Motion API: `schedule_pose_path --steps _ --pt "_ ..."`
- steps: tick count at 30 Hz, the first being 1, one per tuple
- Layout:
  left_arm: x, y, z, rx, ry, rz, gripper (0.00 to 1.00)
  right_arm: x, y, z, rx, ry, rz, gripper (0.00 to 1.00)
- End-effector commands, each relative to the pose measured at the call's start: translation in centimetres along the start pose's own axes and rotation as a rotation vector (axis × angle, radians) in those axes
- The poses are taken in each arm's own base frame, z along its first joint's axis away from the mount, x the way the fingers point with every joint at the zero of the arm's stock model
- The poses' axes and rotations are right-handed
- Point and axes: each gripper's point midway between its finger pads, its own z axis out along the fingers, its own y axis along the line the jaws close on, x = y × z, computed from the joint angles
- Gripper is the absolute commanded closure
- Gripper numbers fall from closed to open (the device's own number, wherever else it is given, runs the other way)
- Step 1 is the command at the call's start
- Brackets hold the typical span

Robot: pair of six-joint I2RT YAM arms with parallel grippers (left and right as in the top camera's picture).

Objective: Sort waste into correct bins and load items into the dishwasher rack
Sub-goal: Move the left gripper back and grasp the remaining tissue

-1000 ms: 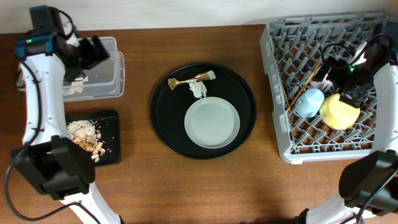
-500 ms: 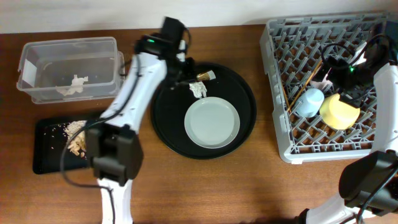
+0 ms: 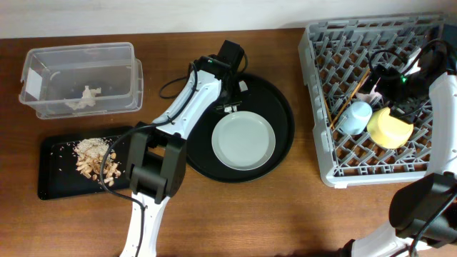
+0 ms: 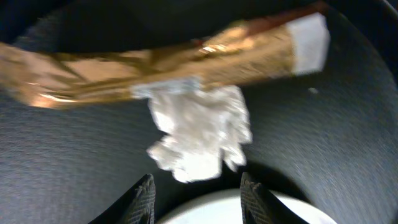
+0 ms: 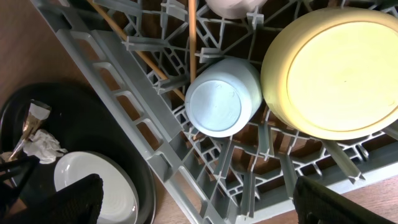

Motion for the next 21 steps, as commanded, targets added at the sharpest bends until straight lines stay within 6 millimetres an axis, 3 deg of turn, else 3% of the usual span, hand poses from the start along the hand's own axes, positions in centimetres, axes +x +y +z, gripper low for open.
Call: schedule_pose_path --steps 1,8,14,16,17,18,21 --pt "-0.7 1.8 1.1 -0.099 -0.045 -0.107 0.57 -0.2 0.1 -0.5 -0.001 -0.018 -0.005 0.02" --pt "-0.3 2.0 3.6 -0.11 -0.027 -0.161 0.57 -0.2 0.1 -0.5 -0.001 -0.018 -0.005 0.02" --pt "0.3 1.6 4.2 -0.096 -0.005 -0.156 0.57 -0.2 0.1 -0.5 -0.001 -0.018 -0.005 0.02" --pt "0.4 1.2 4.1 -0.083 0.004 -0.151 0.69 -0.2 0.1 -0.5 -0.001 -0.018 -0.005 0.02" --pt "0.5 1.0 4.0 -0.07 0.011 -0.151 0.8 -0.2 0.1 -0.5 0.0 -0.018 -0.005 0.02" --pt "0.6 0.8 3.8 -0.062 0.017 -0.148 0.99 -0.2 0.1 -0.5 0.0 -0.018 -0.005 0.02" --pt "0.2 0.6 2.1 -0.053 0.013 -0.146 0.99 -0.2 0.1 -0.5 -0.001 -0.018 -0.005 0.02"
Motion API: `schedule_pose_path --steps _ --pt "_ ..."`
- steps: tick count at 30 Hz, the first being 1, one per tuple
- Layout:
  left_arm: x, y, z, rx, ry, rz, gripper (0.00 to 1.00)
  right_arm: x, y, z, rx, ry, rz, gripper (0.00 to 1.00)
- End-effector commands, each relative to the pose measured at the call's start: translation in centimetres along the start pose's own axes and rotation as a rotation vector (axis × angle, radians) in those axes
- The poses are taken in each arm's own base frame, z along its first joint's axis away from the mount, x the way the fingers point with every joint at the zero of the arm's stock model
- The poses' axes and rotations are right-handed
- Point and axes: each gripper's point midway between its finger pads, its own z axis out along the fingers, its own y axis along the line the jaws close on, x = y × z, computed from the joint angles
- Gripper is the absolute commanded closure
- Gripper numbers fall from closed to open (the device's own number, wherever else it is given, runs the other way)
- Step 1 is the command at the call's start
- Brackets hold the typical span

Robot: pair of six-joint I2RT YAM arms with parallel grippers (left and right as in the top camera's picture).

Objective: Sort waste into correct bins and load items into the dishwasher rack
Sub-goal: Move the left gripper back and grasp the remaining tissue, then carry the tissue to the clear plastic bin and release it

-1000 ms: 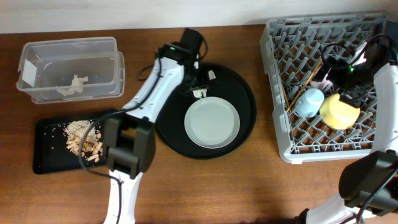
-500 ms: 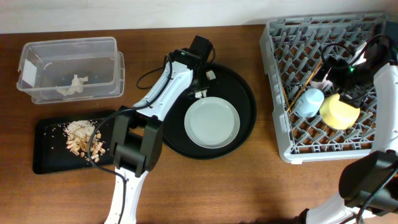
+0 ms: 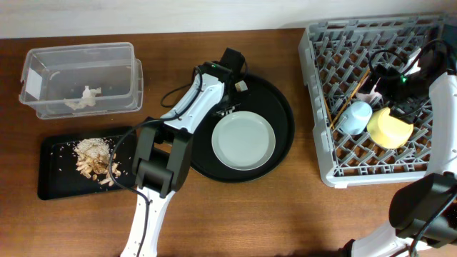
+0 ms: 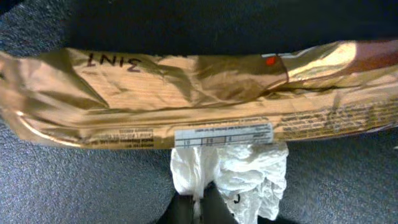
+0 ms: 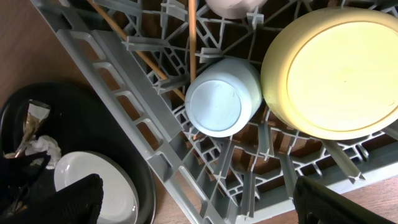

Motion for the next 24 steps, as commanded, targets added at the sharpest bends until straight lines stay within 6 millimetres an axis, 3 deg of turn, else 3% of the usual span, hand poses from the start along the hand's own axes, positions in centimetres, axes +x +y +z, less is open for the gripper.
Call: schedule_pose_path --steps 1,3,7,10,13,15,18,24 --pt "-0.3 -0.7 -2.8 0.033 0.0 0.003 0.99 -0.2 0.1 -0.5 -0.001 -0.018 -0.005 0.02" --pt "-0.7 -0.6 -4.9 0.046 -0.015 0.024 0.99 -0.2 0.1 -0.5 -0.001 -0.018 -0.005 0.02" --pt "-1.4 -0.4 -11.3 0.087 -0.066 0.071 0.99 -0.2 0.1 -0.5 -0.001 -0.018 -0.005 0.02" --pt "-2.2 1.6 -15.2 0.041 -0.147 0.061 0.99 -0.2 0.1 -0.5 -0.001 -0.018 -0.005 0.02" --pt "-5.3 6.0 -19.4 -0.134 -0.35 0.018 0.99 -0.2 0.1 -0.5 -0.001 -0.018 -0.005 0.02" --pt "-6.9 8.5 -20.9 -0.218 -0.43 -0.018 0.99 -0.2 0.1 -0.5 -0.001 -0.018 -0.005 0.02" --pt "-9.5 12.3 -22.1 -0.339 -0.523 -0.085 0.99 -0.2 0.1 -0.5 -0.001 -0.018 -0.005 0.01" --pt "-15.8 22.9 -22.9 -0.408 -0.615 -0.358 0.99 -0.2 0.1 -0.5 -0.001 -0.018 -0.005 0.02"
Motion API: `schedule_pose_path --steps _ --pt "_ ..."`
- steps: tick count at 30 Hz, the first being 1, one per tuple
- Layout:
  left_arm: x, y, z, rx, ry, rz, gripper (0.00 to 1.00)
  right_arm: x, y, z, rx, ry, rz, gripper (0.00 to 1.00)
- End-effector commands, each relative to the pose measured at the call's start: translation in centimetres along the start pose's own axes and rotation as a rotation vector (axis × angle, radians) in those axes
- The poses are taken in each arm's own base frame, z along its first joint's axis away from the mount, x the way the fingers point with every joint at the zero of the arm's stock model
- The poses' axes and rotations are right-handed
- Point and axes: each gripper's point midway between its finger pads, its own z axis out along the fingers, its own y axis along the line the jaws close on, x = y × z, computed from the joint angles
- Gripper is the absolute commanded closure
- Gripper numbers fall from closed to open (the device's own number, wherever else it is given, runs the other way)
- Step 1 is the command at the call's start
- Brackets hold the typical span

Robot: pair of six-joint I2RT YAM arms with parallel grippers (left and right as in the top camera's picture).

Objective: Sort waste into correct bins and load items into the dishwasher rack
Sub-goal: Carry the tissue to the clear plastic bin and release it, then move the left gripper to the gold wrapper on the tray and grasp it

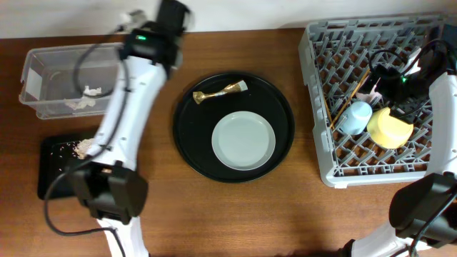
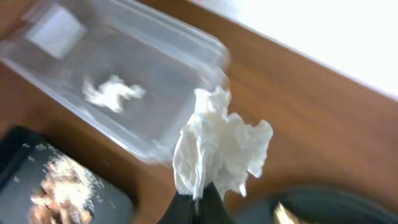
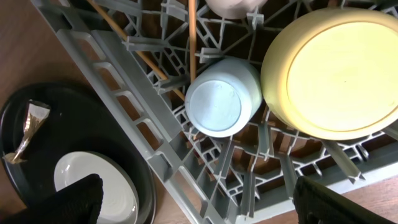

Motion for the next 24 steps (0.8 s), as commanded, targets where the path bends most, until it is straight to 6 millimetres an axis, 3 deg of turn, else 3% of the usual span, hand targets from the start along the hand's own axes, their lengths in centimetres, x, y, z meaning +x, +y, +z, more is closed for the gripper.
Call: schedule_pose_path --steps 1,2,5,6,8,10,13,16,19,24 --pt "-3.9 6.0 3.7 -0.116 -0.04 -0.121 0.99 -0.2 0.1 -0.5 -0.001 -0.018 -0.005 0.02" --pt "-4.8 8.0 5.4 -0.104 -0.011 -0.184 0.99 -0.2 0.1 -0.5 -0.001 -0.018 -0.005 0.02" --pt "-5.5 10.3 7.3 -0.093 0.018 -0.252 0.93 -0.2 0.1 -0.5 0.0 -0.018 -0.005 0.02" --pt "-5.8 11.2 7.9 -0.083 0.032 -0.277 0.82 -0.2 0.1 -0.5 -0.001 -0.018 -0.005 0.02" --pt "-6.2 12.9 9.2 -0.052 0.068 -0.333 0.21 -0.2 0.1 -0.5 -0.001 -0.018 -0.005 0.02" --pt "-6.1 13.5 9.8 -0.04 0.087 -0.351 0.05 -0.2 0.1 -0.5 -0.001 -0.018 -0.005 0.02" --pt "-5.8 13.2 10.2 0.014 0.127 -0.331 0.01 -0.2 0.1 -0.5 -0.001 -0.018 -0.005 0.01" --pt "-5.1 11.2 9.9 0.14 0.181 -0.228 0.01 -0.2 0.1 -0.5 -0.001 -0.018 -0.005 0.02" --pt "-3.7 7.8 8.8 0.31 0.242 -0.091 0.01 -0.2 0.1 -0.5 -0.001 -0.018 -0.005 0.02" --pt "0.5 3.2 6.4 0.486 0.37 0.094 0.02 -0.2 0.1 -0.5 -0.001 -0.018 -0.005 0.02"
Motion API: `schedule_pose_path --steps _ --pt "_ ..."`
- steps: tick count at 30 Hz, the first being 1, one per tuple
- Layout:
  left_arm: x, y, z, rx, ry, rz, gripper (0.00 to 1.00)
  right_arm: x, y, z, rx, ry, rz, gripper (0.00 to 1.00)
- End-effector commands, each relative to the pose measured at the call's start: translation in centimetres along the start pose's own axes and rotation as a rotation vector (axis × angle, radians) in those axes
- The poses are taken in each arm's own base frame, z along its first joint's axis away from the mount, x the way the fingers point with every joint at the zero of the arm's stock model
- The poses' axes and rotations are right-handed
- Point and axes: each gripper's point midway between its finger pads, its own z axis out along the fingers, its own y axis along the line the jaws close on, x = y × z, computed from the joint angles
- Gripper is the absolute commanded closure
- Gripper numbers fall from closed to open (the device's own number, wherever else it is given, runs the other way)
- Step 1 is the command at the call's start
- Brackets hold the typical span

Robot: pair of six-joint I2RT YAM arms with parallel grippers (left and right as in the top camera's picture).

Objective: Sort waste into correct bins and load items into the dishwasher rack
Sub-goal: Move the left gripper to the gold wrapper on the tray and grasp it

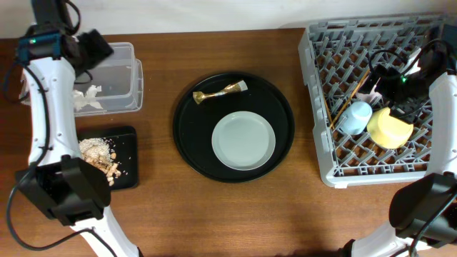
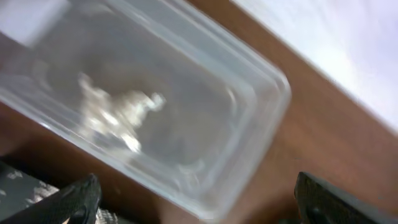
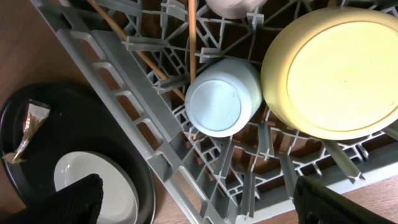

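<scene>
My left gripper (image 1: 93,46) (image 2: 199,208) hangs open over the clear plastic bin (image 1: 123,71) (image 2: 249,118), nothing between its fingers. Crumpled white tissue (image 1: 87,98) (image 2: 118,115) lies inside the bin. A gold wrapper (image 1: 220,91) (image 3: 28,130) and a pale plate (image 1: 243,140) (image 3: 93,180) rest on the round black tray (image 1: 280,96). My right gripper (image 1: 400,82) (image 3: 199,208) is open and empty above the grey dishwasher rack (image 1: 318,114) (image 3: 124,106), which holds a blue cup (image 1: 355,117) (image 3: 222,104) and a yellow bowl (image 1: 389,128) (image 3: 336,68).
A black rectangular tray (image 1: 128,178) with food scraps (image 1: 96,153) sits just in front of the bin, at the left. Chopsticks (image 1: 350,93) lie in the rack. The left arm stretches along the table's left side.
My left gripper was shut on the white tissue near the bin's right end. Now it is open over the bin and the tissue is out of it. The right arm has not moved.
My left gripper stood open over a tissue lying under the gold wrapper on the round tray. Then it was shut on that tissue. Then it held the tissue up beside the clear bin, and now it is open above the bin, empty.
</scene>
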Motion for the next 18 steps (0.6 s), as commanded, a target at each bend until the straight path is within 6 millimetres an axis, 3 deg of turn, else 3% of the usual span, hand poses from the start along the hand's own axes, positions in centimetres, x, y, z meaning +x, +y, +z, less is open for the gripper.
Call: schedule_pose_path --steps 1,4,10,14,18 --pt "5.6 -6.2 1.6 0.231 0.181 0.273 0.02 -0.2 0.1 -0.5 0.0 -0.017 -0.005 0.02" --pt "9.7 -10.4 2.5 0.363 0.259 0.493 0.02 -0.2 0.1 -0.5 0.0 -0.017 -0.005 0.02" --pt "18.1 -16.1 6.5 0.408 0.342 0.87 0.02 -0.2 0.1 -0.5 0.0 -0.017 -0.005 0.02" --pt "20.1 -16.8 8.9 0.202 0.286 1.081 0.02 -0.2 0.1 -0.5 0.0 -0.017 -0.005 0.02" --pt "21.6 -19.7 8.3 0.177 0.196 1.298 0.09 -0.2 0.1 -0.5 0.0 -0.017 -0.005 0.02"
